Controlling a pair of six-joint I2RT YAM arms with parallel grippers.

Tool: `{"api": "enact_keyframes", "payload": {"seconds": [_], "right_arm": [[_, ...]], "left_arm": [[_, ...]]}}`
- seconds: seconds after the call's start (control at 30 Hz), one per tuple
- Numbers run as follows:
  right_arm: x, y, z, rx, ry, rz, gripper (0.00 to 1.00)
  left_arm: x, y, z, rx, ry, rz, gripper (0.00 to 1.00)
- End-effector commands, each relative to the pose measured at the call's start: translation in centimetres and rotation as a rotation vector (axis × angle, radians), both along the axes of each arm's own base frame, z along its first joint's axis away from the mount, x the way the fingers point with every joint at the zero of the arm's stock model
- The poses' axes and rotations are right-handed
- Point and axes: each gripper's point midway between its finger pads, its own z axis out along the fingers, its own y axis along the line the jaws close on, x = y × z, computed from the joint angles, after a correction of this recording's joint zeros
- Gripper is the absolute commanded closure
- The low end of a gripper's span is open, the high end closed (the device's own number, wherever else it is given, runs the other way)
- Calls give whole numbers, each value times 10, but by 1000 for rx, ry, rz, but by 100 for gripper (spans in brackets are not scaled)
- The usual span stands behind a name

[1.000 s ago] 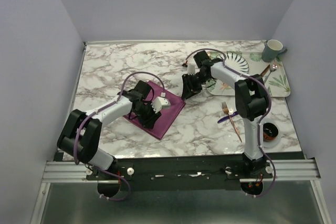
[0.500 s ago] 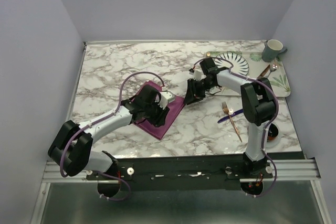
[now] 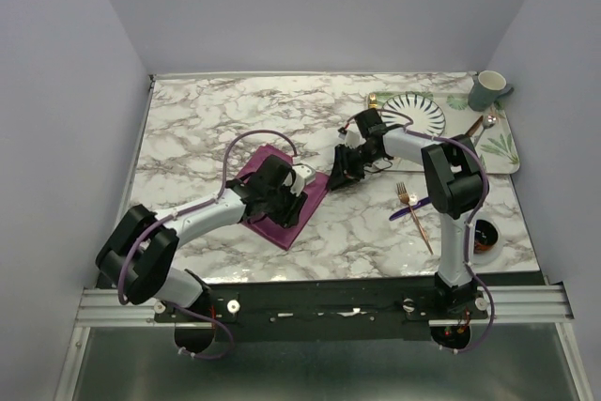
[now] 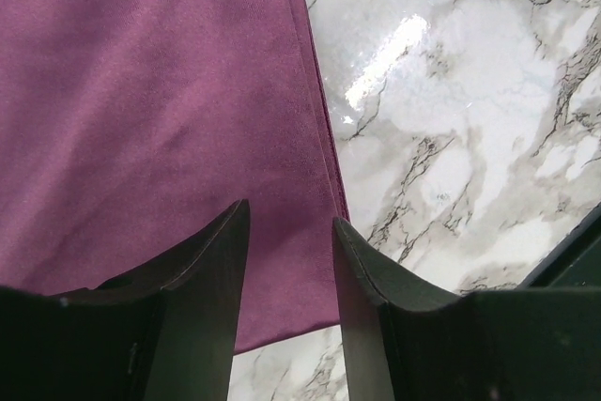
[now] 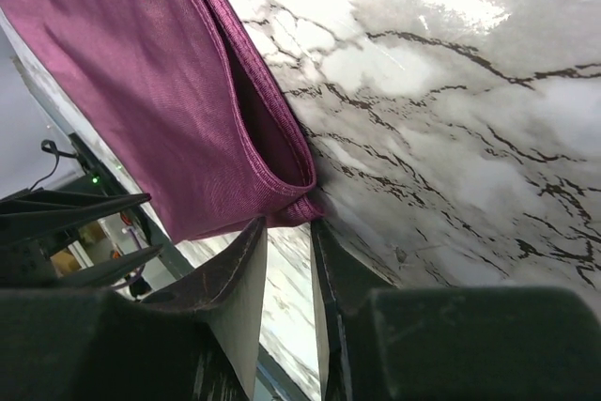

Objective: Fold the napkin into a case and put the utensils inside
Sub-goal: Rotate the lower triangle-folded napkin at the center of the board, then smooth out the lower triangle-folded napkin at the center of the board.

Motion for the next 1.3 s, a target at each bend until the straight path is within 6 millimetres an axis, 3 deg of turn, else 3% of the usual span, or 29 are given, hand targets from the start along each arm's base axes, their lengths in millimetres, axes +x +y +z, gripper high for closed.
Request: {"api": "enact_keyframes", "payload": {"seconds": [0.0,0.17,0.43,0.6,1.27], "right_arm": [[1,-4,-15,-26,14,-14,69],[0,-6,-20,-38,21,-17,74],[-1,-6,-24,-50,27,-24,93],[0,-7,-26,-54,32,-29,99],[0,-7,-29,-59,38,-35,99]], "left_arm": [[10,-9,4,10,-25,14,48],[9,-11,-3,37,-7,13,47],[8,-18,-5,63,-18,3,49],[5,-19,-9,86,-9,-12,53],[-14,-12,-16,139,8,-73,82]]}}
